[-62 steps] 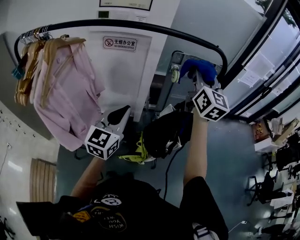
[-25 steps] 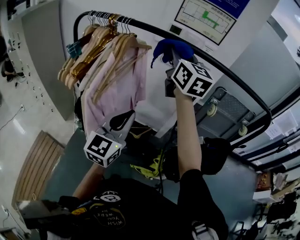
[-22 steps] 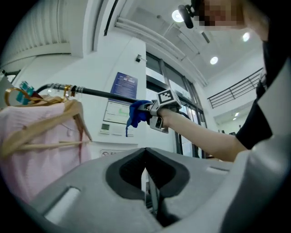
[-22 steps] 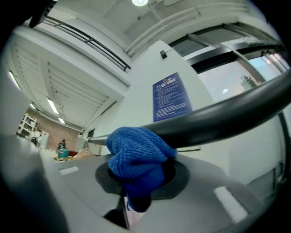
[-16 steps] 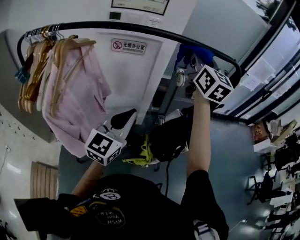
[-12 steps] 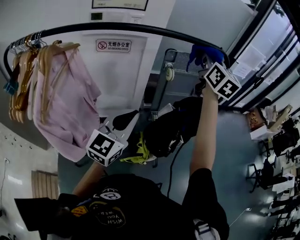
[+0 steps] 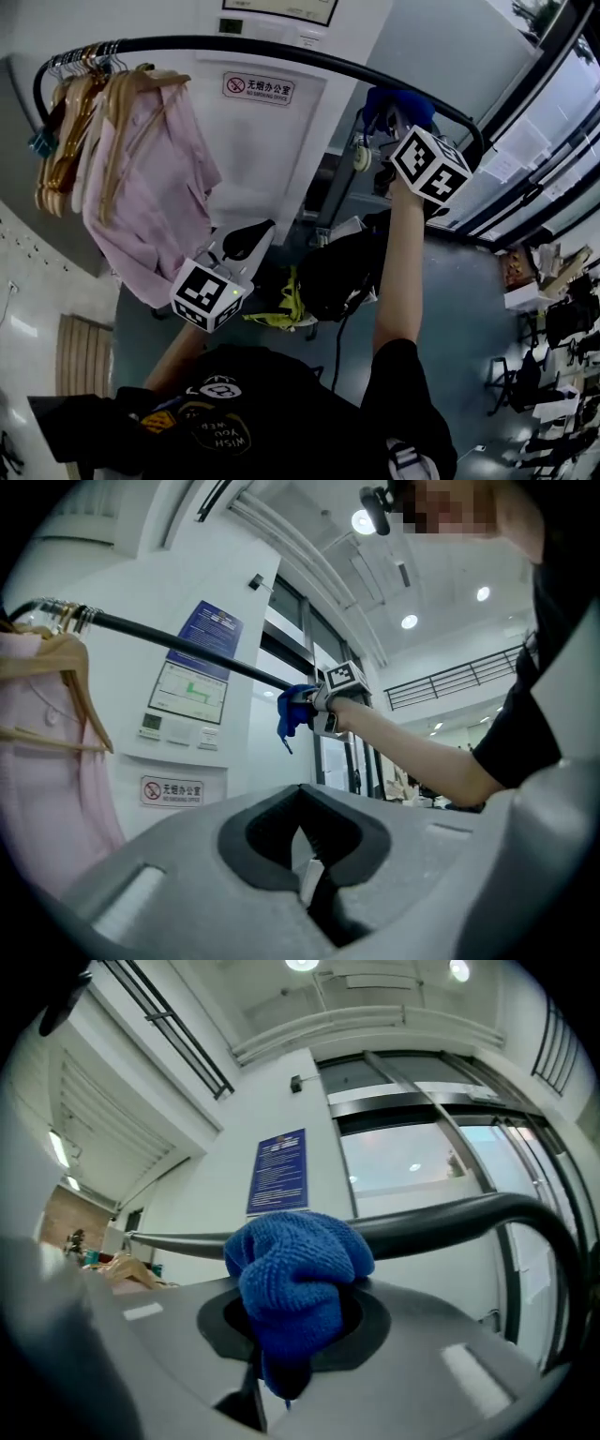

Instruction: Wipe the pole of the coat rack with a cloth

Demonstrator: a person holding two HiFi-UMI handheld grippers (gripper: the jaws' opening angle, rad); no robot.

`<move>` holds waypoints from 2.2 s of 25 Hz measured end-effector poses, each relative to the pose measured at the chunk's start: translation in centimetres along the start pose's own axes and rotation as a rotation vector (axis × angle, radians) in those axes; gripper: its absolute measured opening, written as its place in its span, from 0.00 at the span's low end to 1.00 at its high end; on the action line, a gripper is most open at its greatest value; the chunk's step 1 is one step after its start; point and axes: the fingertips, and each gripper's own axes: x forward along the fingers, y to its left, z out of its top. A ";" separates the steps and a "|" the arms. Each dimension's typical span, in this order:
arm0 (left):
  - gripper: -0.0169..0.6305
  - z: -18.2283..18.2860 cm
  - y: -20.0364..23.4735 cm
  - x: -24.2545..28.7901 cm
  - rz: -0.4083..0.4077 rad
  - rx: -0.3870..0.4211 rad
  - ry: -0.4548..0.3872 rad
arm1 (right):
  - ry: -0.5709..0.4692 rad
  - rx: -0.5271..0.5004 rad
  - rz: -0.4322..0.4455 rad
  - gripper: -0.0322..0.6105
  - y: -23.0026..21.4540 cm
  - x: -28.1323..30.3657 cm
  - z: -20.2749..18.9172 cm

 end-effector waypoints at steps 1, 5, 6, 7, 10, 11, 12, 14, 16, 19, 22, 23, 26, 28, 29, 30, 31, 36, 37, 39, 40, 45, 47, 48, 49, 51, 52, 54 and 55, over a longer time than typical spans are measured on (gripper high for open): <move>0.03 0.1 0.8 -0.9 0.034 -0.002 -0.001 | 0.005 -0.010 0.053 0.17 2.9 1.2 -0.3; 0.03 0.3 3.7 -5.7 0.174 -0.013 -0.004 | 0.015 -0.006 0.265 0.17 14.8 5.3 -1.3; 0.03 0.2 4.5 -7.1 0.214 -0.017 -0.003 | 0.019 0.000 0.312 0.17 17.7 6.2 -1.6; 0.03 0.1 5.3 -8.6 0.258 -0.021 -0.001 | 0.026 0.009 0.358 0.17 20.6 7.2 -2.0; 0.03 -0.1 7.5 -12.9 0.396 -0.027 0.009 | 0.053 0.049 0.482 0.17 28.8 9.9 -2.9; 0.03 0.0 7.9 -14.0 0.429 -0.027 0.010 | 0.062 0.060 0.506 0.17 30.9 10.6 -3.2; 0.03 0.0 8.3 -15.0 0.452 -0.028 0.008 | 0.068 0.068 0.516 0.17 32.7 11.3 -3.3; 0.03 0.0 8.9 -16.2 0.480 -0.035 0.009 | 0.065 0.068 0.514 0.17 35.5 12.6 -3.5; 0.03 -0.4 9.2 -16.5 0.488 -0.049 0.021 | 0.062 0.069 0.520 0.18 37.8 13.5 -3.8; 0.03 -0.5 8.7 -15.8 0.451 -0.050 0.029 | 0.080 0.081 0.530 0.18 37.7 13.2 -3.8; 0.03 -0.5 8.3 -14.1 0.376 -0.047 0.029 | 0.056 0.079 0.483 0.18 33.2 11.4 -3.4; 0.03 -0.6 8.1 -13.2 0.344 -0.046 0.027 | 0.041 0.075 0.453 0.18 30.8 10.6 -3.1; 0.03 -0.9 6.4 -9.4 0.219 -0.042 0.022 | -0.013 0.056 0.301 0.18 20.9 7.3 -2.2; 0.03 -1.1 4.7 -6.6 0.131 -0.043 0.022 | -0.045 0.044 0.161 0.18 12.8 4.6 -1.5; 0.03 -1.1 3.7 -5.2 0.090 -0.043 0.023 | -0.050 0.037 0.098 0.18 9.1 3.4 -1.0; 0.03 -1.1 2.7 -3.9 0.050 -0.042 0.023 | -0.048 0.026 0.044 0.18 5.8 2.3 -0.7; 0.03 -1.0 1.6 -2.6 0.011 -0.042 0.022 | -0.040 0.015 -0.001 0.18 2.9 1.3 -0.4; 0.03 -0.7 -3.0 1.6 -0.156 -0.053 0.015 | -0.019 0.006 -0.184 0.18 -7.9 -3.0 0.9; 0.03 -0.8 -3.3 2.1 -0.172 -0.062 0.018 | -0.023 0.014 -0.226 0.18 -9.8 -3.9 1.1; 0.03 -0.9 -3.4 3.0 -0.181 -0.063 0.022 | -0.034 0.048 -0.289 0.18 -12.4 -5.1 1.3; 0.03 -0.7 -3.3 3.3 -0.181 -0.052 0.021 | -0.039 0.064 -0.299 0.18 -12.9 -5.3 1.4; 0.03 1.7 -1.3 3.6 -0.127 0.027 -0.015 | 0.011 0.005 -0.131 0.18 -6.3 -2.3 0.6; 0.03 2.5 0.3 2.9 -0.070 0.048 -0.026 | 0.022 -0.010 -0.047 0.18 -2.0 -0.4 0.2; 0.03 2.8 1.2 2.3 -0.037 0.057 -0.027 | 0.020 -0.010 -0.004 0.18 0.3 0.5 0.0; 0.03 3.1 2.2 1.6 -0.001 0.066 -0.028 | 0.016 -0.009 0.042 0.18 2.6 1.5 -0.2; 0.03 3.5 4.5 -0.2 0.077 0.080 -0.028 | 0.011 -0.002 0.137 0.18 7.5 3.6 -0.6; 0.03 3.7 5.6 -1.3 0.116 0.083 -0.028 | 0.010 0.004 0.185 0.18 10.1 4.7 -0.9; 0.03 3.8 7.5 -3.9 0.191 0.085 -0.030 | 0.014 0.019 0.274 0.18 15.3 6.6 -1.5; 0.03 3.8 8.4 -5.2 0.227 0.085 -0.030 | 0.016 0.025 0.314 0.18 17.9 7.5 -1.8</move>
